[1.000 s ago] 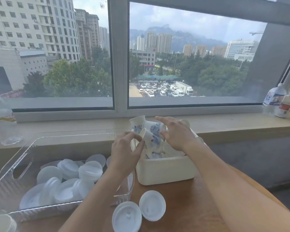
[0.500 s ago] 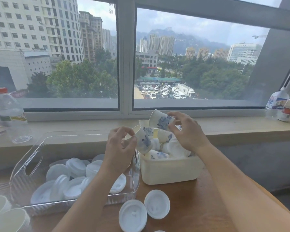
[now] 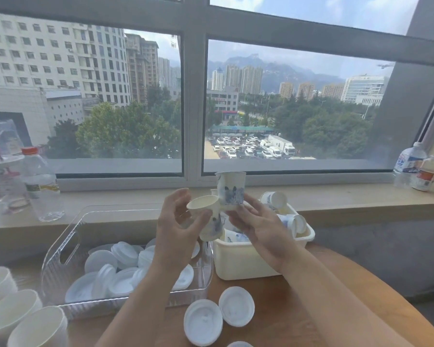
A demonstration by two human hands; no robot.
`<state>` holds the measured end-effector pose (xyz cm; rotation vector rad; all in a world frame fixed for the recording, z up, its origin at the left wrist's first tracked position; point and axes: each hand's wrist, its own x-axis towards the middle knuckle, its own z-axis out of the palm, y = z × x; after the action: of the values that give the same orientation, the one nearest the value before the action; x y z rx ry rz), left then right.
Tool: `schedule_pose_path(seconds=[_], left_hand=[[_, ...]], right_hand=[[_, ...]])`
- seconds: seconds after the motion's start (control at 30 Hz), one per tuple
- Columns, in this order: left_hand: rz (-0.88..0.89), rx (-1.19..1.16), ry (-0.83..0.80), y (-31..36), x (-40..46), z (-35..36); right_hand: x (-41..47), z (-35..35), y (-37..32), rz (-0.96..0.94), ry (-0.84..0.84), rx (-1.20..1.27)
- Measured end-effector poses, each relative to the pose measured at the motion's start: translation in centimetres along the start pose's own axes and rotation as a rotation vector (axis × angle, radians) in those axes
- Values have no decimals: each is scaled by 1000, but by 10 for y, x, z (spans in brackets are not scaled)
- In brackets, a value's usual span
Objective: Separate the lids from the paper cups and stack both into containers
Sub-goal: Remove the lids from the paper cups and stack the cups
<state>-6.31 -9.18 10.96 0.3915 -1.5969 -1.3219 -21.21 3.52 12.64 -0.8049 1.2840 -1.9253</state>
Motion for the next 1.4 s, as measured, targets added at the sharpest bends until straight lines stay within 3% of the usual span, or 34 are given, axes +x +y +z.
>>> schedule_pose_path(seconds=[0.23, 0.4, 0.6, 0.83, 1.03, 1.4], left_hand=[[-58, -13, -46, 10, -16, -1], [-59, 54, -95, 20, -24, -5], [42, 170, -158, 41, -38, -3], [90, 197, -177, 57, -51, -3], [122, 190, -154, 63, -56, -6], [95, 170, -134, 59, -52, -22]], right_hand=[[-18, 5, 6, 12, -60, 78], [-34, 16, -16, -98, 11, 85], [-58, 38, -25, -155, -12, -180], [-72, 38, -31, -342, 132, -668], [-80, 41, -41, -490, 178, -839], [-70, 49, -35, -585, 184, -994]])
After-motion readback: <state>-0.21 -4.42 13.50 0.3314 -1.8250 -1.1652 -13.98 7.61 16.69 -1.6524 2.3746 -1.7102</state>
